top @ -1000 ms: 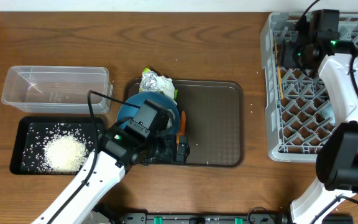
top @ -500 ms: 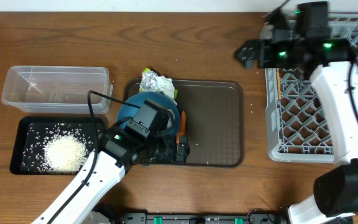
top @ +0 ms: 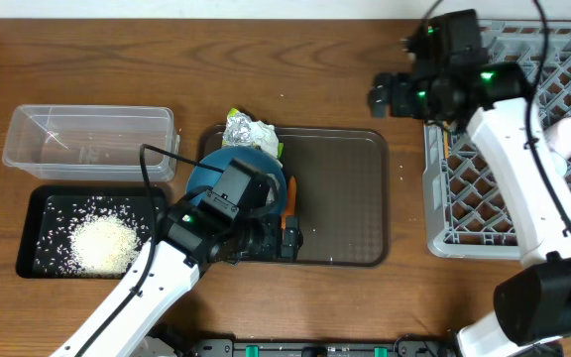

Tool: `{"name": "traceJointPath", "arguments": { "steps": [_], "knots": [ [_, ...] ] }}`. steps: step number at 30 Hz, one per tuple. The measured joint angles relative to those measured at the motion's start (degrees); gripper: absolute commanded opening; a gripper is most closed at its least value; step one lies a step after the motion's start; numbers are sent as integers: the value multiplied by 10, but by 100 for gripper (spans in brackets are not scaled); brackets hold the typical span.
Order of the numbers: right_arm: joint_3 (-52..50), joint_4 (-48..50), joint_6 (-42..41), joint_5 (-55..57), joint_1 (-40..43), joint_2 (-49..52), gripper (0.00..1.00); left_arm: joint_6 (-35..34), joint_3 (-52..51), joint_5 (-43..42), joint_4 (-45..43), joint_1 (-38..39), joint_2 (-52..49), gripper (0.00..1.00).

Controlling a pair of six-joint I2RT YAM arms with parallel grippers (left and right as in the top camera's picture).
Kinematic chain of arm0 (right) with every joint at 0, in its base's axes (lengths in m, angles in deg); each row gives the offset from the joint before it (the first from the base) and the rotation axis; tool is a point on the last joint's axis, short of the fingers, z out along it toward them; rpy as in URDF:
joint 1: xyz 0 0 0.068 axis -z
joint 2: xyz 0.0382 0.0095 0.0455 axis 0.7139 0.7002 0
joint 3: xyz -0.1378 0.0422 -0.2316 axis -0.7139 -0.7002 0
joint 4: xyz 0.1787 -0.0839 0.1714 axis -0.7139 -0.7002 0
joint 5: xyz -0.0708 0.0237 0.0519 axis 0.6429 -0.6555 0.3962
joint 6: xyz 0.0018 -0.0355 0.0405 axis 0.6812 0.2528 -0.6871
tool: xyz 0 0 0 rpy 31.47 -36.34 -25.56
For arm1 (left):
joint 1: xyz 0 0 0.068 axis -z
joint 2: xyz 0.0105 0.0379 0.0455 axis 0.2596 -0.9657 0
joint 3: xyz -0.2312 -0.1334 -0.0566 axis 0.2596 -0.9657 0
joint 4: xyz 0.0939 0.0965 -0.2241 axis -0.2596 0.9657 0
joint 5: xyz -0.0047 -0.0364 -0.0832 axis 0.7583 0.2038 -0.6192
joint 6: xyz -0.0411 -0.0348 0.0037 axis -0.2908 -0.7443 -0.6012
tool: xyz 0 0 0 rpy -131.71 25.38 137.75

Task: Sort waste into correct bins and load items into the dishwasher rack

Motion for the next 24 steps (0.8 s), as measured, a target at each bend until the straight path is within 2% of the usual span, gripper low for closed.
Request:
{"name": "traceJointPath", "arguments": {
  "steps": [5, 17, 24],
  "knots": [
    [0, -5, -24, 31, 26, 0, 99, 0, 0, 0, 0, 0, 0, 100],
    [0, -6, -33, 41, 27, 0, 99, -13, 0, 0, -4, 0, 0, 100],
    [0, -7, -33, 41, 27, 0, 99, -42, -8, -7, -83, 36, -12, 100]
  ]
}}
